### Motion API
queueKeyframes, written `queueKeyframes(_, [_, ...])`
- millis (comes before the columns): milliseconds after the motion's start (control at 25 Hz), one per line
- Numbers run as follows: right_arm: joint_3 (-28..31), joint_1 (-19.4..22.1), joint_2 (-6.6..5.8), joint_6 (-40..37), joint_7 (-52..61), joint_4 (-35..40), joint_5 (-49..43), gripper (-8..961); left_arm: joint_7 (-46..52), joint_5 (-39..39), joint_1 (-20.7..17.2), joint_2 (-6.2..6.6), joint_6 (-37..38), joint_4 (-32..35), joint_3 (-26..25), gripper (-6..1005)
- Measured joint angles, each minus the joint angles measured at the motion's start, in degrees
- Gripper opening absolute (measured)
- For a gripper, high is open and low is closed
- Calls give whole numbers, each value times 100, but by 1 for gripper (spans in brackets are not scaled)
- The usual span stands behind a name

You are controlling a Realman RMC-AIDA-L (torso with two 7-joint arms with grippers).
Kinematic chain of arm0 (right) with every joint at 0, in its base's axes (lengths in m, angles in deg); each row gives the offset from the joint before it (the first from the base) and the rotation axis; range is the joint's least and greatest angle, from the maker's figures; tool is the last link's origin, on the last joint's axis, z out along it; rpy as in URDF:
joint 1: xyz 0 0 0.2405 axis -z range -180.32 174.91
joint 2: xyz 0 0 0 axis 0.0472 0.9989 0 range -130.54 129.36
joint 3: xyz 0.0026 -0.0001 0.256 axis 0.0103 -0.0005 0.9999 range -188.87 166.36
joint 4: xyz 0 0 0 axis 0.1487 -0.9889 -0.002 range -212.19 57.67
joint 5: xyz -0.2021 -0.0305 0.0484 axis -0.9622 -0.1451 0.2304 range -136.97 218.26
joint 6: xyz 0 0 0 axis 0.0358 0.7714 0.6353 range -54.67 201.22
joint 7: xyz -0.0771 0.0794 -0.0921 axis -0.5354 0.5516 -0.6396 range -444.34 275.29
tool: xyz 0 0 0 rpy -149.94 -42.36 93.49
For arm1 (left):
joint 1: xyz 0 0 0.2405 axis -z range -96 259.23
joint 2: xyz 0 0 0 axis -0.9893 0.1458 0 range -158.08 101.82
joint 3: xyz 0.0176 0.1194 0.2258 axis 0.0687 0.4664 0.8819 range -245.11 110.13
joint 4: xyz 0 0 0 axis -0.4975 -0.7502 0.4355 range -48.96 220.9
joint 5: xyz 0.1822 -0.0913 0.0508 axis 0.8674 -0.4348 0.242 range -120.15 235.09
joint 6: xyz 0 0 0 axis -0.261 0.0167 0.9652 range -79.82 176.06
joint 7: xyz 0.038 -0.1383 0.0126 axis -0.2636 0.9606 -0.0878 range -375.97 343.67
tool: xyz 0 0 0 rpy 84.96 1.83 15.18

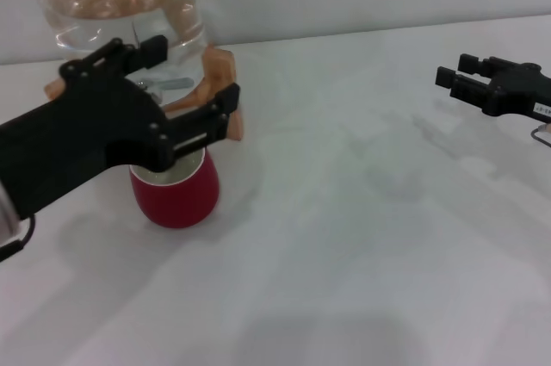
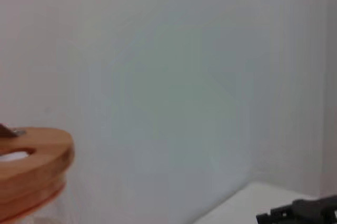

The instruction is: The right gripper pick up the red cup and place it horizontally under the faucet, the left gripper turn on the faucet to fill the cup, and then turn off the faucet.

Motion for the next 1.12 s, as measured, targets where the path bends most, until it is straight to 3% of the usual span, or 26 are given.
queueKeyframes(280, [146,64,-6,-3,-19,13,-53,531,-850,-1725,-300,3,-159,-668,-529,876])
queueKeyframes(320, [149,66,-7,-8,-21,16,-53,531,-1141,-2425,-306,7,-451,-1108,-875,876])
queueKeyframes(640, [274,80,-20,-23,-49,62,-63,533,-1563,-3966,48,-1,-1788,-3092,-2321,876])
queueKeyframes(880, [578,141,43,66,-94,103,-65,532,-1880,-4656,345,-4,-2874,-4617,-3478,876])
queueKeyframes(1120, [719,198,83,294,-360,105,-20,533,-1887,-4735,634,6,-3600,-5726,-4538,876])
